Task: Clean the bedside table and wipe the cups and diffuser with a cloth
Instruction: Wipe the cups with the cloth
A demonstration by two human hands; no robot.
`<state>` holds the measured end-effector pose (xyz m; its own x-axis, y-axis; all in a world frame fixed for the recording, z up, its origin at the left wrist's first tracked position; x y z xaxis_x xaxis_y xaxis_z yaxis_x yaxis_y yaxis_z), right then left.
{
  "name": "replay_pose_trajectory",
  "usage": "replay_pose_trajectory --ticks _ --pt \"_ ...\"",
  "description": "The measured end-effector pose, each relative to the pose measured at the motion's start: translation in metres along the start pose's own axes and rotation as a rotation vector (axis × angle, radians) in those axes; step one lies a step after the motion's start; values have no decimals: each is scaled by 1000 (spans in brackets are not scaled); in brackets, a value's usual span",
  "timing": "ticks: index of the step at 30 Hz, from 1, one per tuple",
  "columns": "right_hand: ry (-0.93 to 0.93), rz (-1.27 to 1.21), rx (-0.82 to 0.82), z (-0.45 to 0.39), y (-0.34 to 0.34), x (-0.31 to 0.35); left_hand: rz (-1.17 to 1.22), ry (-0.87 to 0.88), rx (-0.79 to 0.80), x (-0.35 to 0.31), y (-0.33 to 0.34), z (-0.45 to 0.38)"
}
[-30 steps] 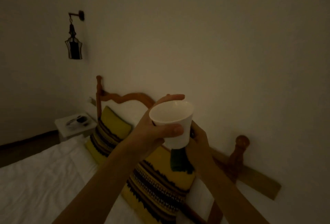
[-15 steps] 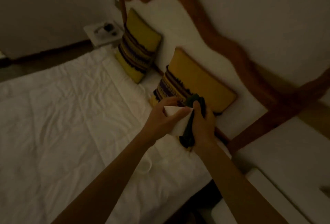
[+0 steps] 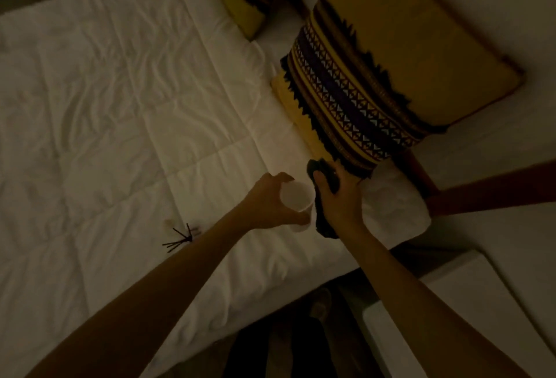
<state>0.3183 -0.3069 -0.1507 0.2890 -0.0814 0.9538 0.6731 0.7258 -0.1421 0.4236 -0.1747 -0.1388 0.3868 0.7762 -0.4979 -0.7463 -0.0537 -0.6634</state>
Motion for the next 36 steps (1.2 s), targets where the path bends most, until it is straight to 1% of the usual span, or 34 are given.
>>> replay_pose_trajectory --ticks 3,5,9,12,17,21,23,24,26,28,29,33,36 --pt "66 29 -103 -1 -18 -45 -69 -208 -125 13 41 -35" --pt "133 63 -92 1 -30 -77 -72 -324 -175 21 64 -63" --pt "198 113 -13 8 -49 -116 -114 -438 -256 37 96 -107" --pt "234 156 2 6 -56 -138 -132 -493 -277 52 120 -124" --pt "244 128 27 0 -48 -151 -205 -444 -243 64 143 -134" --pt "263 100 52 -2 -38 -147 -190 -257 -365 75 134 -109" --pt "265 87 60 -1 -33 -141 -265 -185 -401 89 124 -90" --pt "264 83 62 -1 -30 -138 -322 -181 -385 99 119 -82" --pt "269 69 64 -1 -24 -133 -392 -221 -293 120 115 -72" --pt "276 52 64 2 -17 -133 -404 -292 -188 135 118 -65" --pt "280 46 63 5 -15 -133 -381 -322 -162 138 121 -63" --pt "282 42 51 21 -9 -133 -190 -369 -222 141 122 -55" --pt "276 46 24 36 -12 -125 -170 -344 -249 137 110 -46"
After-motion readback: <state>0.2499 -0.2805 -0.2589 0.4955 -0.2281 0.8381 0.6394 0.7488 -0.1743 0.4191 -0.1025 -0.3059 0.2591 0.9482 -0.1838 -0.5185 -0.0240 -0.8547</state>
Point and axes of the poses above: each hand's wrist, its own z-axis away from the middle knuckle, its own y-axis out of the palm, x = y × z, the point moved 1 cm from there along -z, towards the middle knuckle, and after that the axes turned 12 degrees about -z, right-handed, at the moved point
